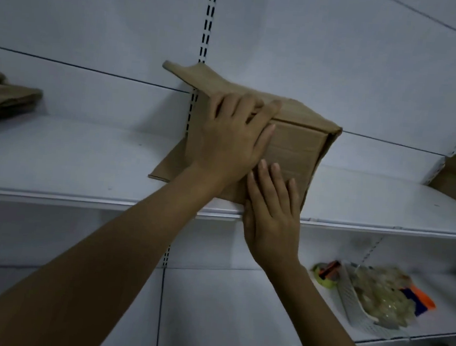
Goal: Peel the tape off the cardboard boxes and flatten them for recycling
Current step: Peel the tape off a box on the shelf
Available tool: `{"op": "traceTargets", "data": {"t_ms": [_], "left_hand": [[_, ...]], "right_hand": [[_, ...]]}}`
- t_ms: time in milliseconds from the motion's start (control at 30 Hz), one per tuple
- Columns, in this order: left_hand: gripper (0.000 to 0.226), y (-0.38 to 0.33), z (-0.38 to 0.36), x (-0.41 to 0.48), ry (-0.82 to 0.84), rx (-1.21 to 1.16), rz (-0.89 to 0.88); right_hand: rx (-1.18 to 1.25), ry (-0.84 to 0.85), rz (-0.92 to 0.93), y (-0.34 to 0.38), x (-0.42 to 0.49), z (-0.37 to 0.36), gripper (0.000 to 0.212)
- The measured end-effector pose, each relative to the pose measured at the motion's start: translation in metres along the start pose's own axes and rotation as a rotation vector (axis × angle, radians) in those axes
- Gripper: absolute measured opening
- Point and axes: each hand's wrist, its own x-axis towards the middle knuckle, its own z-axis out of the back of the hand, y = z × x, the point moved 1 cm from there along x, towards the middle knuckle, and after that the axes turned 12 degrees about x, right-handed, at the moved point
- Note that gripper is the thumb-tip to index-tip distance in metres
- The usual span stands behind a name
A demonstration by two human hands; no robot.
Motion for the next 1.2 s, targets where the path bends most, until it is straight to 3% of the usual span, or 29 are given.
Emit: {"op": "traceTargets", "data": {"t_ms": [400, 500, 700, 833, 967, 1067, 1200], "left_hand": [[0.036, -0.001, -0.015, -0.016, -0.124, 0.026, 0.032], [0.034, 0.0, -0.017, -0.016, -0.135, 0.035, 0.028], [0.035, -0.001, -0.016, -0.015, -0.136, 0.011, 0.048], [0.034, -0.002, -0.015, -0.016, -0.114, 0.013, 0.045], [0.033, -0.002, -0.014, -0.015, -0.091, 0.017, 0.05], [0.034, -0.001, -0.014, -0.015, -0.076, 0.029, 0.047], [0.034, -0.002, -0.013, -0.015, -0.067, 0.033, 0.049]], "right_hand": [[0.123, -0.278, -0.051, 0.001, -0.018, -0.031, 0.032], [0.145, -0.348, -0.042, -0.002, -0.019, -0.034, 0.016], [0.318, -0.399, -0.105, 0.002, -0.016, -0.027, 0.009], [0.536, -0.514, -0.394, 0.012, -0.008, -0.009, 0.025], [0.561, -0.528, -0.62, 0.014, 0.01, 0.008, 0.048], [0.56, -0.537, -0.621, 0.015, 0.015, 0.013, 0.054], [0.48, -0.496, -0.542, 0.013, 0.01, 0.016, 0.041]]}}
